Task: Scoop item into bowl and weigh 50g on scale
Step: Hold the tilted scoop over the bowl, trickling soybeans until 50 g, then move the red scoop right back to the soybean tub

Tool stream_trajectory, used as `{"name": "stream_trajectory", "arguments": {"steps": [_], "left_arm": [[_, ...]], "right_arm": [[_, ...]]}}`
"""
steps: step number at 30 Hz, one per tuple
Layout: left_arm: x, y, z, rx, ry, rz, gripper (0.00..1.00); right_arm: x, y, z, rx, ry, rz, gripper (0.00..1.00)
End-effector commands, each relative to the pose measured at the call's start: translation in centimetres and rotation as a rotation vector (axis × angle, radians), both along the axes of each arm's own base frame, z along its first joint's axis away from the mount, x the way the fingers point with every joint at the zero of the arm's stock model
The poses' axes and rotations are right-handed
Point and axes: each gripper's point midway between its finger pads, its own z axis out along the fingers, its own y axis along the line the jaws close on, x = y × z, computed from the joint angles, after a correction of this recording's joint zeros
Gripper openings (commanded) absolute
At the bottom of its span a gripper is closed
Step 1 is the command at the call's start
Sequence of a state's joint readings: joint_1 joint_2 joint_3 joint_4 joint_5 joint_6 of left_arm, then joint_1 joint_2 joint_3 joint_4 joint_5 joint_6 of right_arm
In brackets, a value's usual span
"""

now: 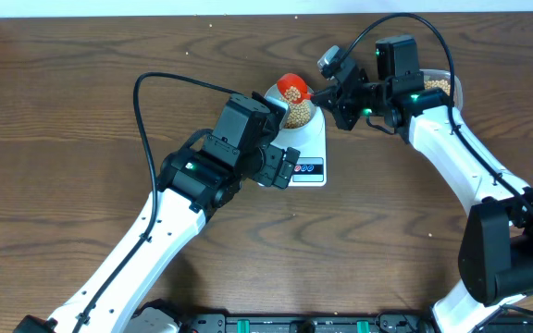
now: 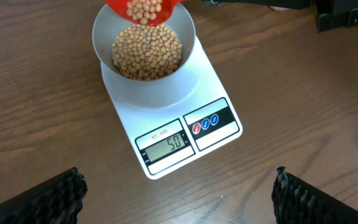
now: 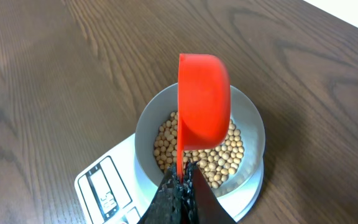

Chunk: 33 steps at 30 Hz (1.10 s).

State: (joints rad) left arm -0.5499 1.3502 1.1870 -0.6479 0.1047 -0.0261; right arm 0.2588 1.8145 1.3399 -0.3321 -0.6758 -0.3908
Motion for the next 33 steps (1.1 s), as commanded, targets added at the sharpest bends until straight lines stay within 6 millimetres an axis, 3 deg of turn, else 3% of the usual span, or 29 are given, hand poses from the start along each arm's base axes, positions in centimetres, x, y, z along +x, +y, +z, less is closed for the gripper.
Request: {"name": "stream_trajectory", "arguments": {"steps": [1, 11, 17, 25, 33], "left_arm": [[0.2, 0.3, 0.0, 0.005, 0.000, 0.014, 0.98], [0.2, 0.2, 0.0, 0.004, -0.001, 0.014, 0.98], [0.2, 0.2, 0.0, 0.004, -0.001, 0.014, 0.98], [0.2, 0.3, 0.0, 0.005, 0.000, 0.014, 0.98], [0.2, 0.2, 0.0, 0.004, -0.001, 0.014, 0.98]], "right_arm": [[-0.1, 0.2, 1.5, 0.014, -0.027, 0.002, 0.01], [-0.1, 0.3, 1.6, 0.012, -0.037, 0.013, 0.01], [-0.1, 0.1, 2.0, 0.079, 0.045, -0.032, 0.01], [0.1, -1.9, 3.2, 0.233, 0.194, -0.097, 0.01], [1.7, -5.9, 6.1, 0.449, 0.327, -0.187, 0.01]]}}
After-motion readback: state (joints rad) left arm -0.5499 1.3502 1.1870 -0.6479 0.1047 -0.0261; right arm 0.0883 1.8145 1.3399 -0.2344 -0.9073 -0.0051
